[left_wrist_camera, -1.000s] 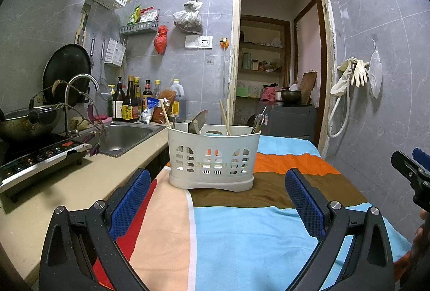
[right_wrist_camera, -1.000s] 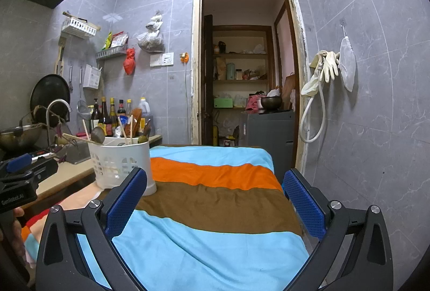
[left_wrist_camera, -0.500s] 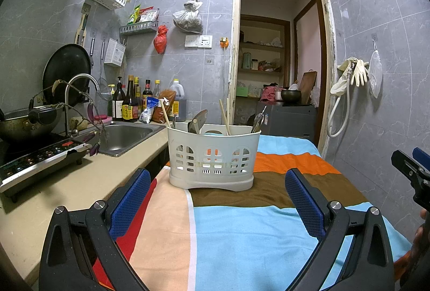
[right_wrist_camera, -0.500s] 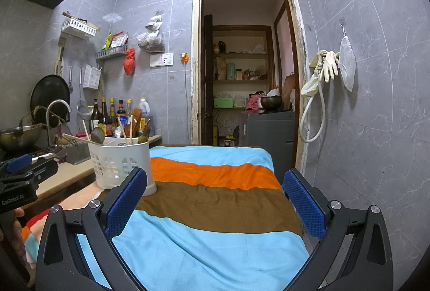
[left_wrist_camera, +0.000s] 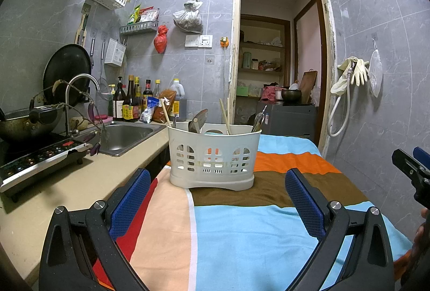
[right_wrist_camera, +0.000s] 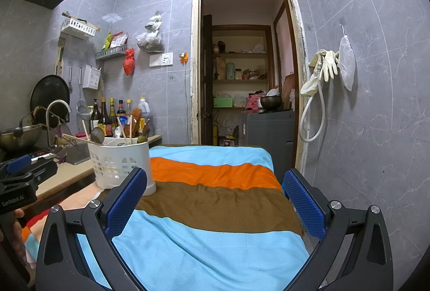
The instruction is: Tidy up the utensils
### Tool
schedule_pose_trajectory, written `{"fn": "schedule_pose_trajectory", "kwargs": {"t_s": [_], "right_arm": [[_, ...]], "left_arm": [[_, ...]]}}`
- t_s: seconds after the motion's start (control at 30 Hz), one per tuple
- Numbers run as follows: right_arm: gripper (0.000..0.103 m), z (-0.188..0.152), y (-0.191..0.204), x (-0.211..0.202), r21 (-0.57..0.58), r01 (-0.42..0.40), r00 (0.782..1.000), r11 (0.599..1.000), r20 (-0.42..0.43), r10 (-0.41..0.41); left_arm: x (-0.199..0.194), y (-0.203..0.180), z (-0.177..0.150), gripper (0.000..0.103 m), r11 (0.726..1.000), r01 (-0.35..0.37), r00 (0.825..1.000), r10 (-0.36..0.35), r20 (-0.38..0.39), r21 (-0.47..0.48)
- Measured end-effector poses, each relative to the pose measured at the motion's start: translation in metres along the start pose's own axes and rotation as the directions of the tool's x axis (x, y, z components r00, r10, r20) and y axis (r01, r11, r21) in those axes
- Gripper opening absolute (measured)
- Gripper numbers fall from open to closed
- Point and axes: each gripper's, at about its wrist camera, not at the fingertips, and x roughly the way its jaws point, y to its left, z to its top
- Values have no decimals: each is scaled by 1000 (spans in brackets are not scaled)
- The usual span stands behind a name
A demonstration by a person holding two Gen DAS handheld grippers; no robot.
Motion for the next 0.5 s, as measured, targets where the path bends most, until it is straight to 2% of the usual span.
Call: {"fn": "schedule_pose_trajectory", "kwargs": {"t_s": [0.23, 0.5], "right_arm": [[103, 0, 0, 0, 1, 1, 1000, 1000, 0, -1], [103, 0, 0, 0, 0, -1, 1000, 1000, -2, 1]], "left_arm": [[1, -1, 1, 98, 1000, 3, 1000, -3, -1, -1], [-1, 1, -5, 98, 999, 54, 998, -54, -31, -6]]}}
